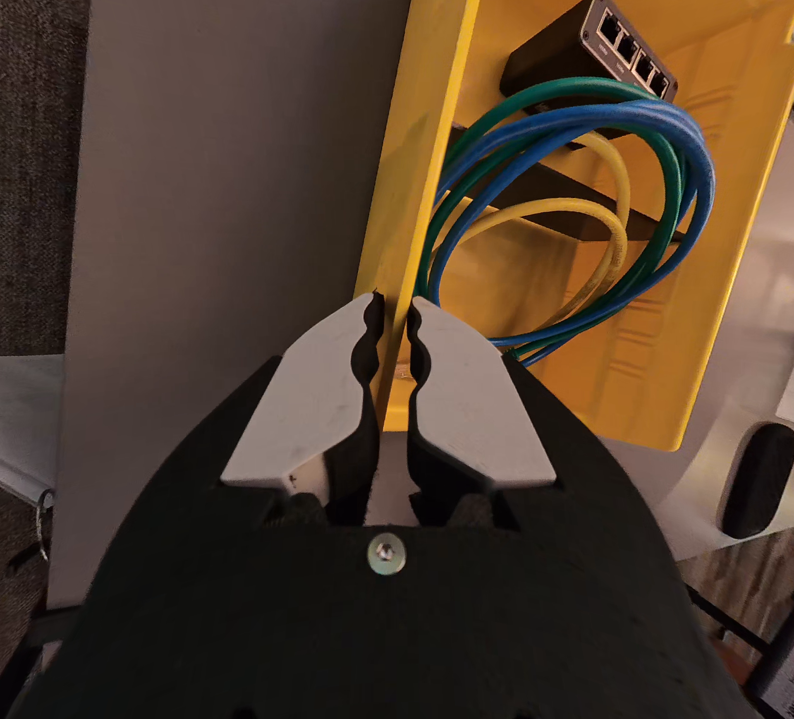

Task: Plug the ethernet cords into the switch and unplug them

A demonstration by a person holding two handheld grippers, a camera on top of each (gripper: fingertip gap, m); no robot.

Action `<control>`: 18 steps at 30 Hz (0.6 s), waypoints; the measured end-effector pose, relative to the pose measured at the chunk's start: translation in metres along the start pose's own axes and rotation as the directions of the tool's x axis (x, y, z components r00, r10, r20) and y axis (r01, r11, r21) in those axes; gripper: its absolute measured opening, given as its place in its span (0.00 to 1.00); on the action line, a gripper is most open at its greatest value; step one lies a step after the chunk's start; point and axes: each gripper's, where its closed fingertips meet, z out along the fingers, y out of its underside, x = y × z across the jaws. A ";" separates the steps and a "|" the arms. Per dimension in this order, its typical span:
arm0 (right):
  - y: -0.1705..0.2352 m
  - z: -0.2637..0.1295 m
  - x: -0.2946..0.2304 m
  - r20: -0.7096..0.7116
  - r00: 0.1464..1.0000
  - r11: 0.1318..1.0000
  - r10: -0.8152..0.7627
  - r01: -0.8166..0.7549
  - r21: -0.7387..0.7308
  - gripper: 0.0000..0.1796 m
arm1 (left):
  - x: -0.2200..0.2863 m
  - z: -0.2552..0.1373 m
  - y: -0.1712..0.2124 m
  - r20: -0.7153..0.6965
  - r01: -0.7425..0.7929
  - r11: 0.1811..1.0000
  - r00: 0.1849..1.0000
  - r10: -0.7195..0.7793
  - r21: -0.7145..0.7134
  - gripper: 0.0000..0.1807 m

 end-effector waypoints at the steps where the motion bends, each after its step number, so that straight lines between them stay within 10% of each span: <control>1: 0.001 0.000 0.001 -0.001 1.000 1.000 0.011 -0.011 0.000 0.02 | 0.000 0.000 0.001 0.009 -0.006 1.000 1.000 0.006 -0.003 0.05; 13: 0.001 0.000 0.004 -0.005 0.999 0.999 -0.032 0.033 0.018 0.03 | -0.001 0.000 -0.002 0.030 -0.044 0.999 0.999 0.044 0.002 0.05; 18: 0.004 0.003 0.009 -0.018 0.997 0.997 -0.076 0.077 0.023 0.19 | 0.009 -0.035 -0.011 0.064 -0.050 0.992 0.997 0.043 0.112 0.10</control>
